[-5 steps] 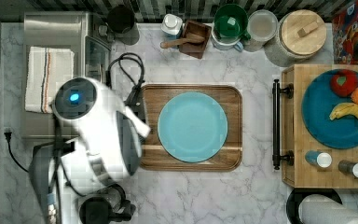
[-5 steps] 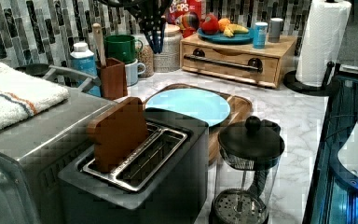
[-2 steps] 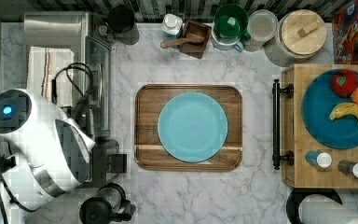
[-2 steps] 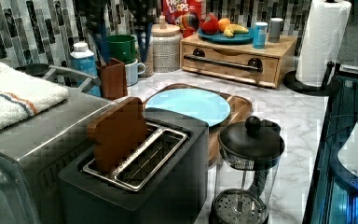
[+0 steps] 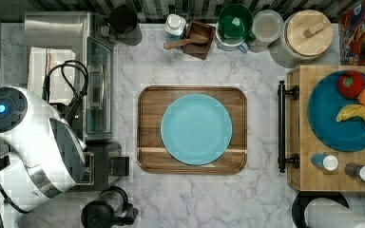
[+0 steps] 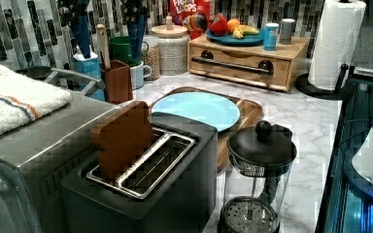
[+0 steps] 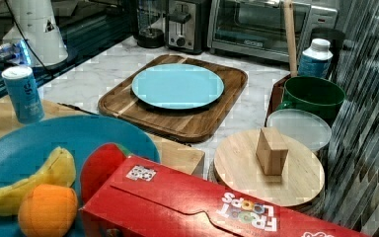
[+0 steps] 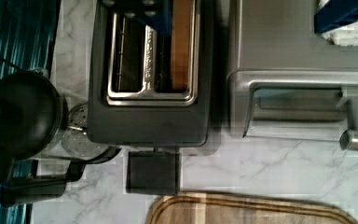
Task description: Pick up the toast.
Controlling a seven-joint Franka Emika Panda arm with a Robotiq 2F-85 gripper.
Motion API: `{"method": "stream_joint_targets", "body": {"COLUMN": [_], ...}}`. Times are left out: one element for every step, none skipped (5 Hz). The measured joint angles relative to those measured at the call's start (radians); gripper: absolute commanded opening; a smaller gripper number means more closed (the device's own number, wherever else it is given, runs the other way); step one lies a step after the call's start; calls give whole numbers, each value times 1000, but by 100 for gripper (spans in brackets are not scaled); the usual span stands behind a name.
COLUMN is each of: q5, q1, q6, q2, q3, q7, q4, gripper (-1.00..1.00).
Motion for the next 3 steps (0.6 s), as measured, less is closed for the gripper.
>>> {"method": "stream_joint_targets", "body": {"q5": [0, -3, -16], "q1": [1, 13, 22], "q6": [25, 74, 67], "q2": [12, 39, 70], "q3": [8, 14, 23], "q7": [41, 132, 177], "q4": [0, 0, 0], "gripper": [100, 100, 100]}}
